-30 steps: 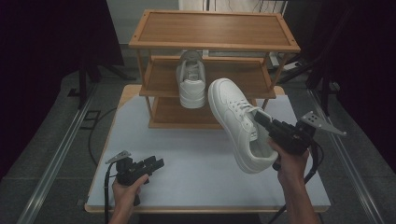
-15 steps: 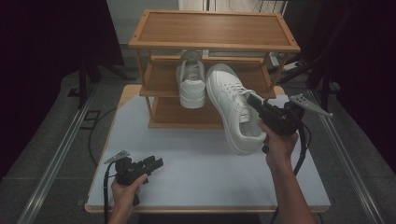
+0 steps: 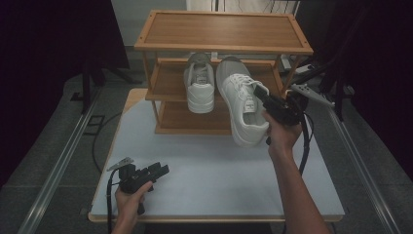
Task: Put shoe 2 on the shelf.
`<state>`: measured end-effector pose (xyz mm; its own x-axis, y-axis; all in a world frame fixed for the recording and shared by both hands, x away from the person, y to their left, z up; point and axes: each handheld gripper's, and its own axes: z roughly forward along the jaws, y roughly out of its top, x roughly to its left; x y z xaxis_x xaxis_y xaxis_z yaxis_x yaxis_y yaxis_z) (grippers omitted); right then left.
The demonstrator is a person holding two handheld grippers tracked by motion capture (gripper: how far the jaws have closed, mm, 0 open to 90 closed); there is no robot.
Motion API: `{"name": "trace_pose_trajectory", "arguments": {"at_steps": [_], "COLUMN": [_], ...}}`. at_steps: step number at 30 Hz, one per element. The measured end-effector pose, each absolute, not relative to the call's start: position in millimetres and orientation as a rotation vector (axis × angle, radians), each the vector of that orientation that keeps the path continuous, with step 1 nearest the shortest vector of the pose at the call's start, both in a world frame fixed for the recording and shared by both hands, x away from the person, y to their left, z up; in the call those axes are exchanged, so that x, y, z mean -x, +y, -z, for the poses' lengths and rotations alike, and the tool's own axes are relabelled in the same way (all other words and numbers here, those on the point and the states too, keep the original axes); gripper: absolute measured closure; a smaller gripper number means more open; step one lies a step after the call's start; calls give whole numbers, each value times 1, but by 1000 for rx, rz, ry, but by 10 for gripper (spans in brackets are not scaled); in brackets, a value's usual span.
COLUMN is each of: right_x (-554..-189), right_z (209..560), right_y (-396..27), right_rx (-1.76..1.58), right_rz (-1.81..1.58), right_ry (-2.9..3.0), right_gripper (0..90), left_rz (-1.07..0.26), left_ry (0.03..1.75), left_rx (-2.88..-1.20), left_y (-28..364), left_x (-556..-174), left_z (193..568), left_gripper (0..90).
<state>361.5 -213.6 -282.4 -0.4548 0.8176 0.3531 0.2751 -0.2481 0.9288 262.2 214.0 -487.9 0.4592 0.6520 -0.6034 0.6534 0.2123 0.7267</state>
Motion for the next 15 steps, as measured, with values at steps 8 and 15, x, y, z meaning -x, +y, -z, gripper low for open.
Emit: {"name": "trace_pose_trajectory", "arguments": {"at_steps": [8,15], "right_x": [-386,-407], "right_z": [278,277], "right_y": [-200,-185], "right_rx": [-1377,-1438], "right_rz": [-1697,-1663], "right_ry": [1559,1516], "right_gripper": [831,831], "left_rz": [5,1], "left_ry": [1218,1221], "left_rx": [-1455,-1440], "left_y": [217,221], "left_x": [-262,-262], "left_z": [488,487], "left_gripper": [436,437]}}
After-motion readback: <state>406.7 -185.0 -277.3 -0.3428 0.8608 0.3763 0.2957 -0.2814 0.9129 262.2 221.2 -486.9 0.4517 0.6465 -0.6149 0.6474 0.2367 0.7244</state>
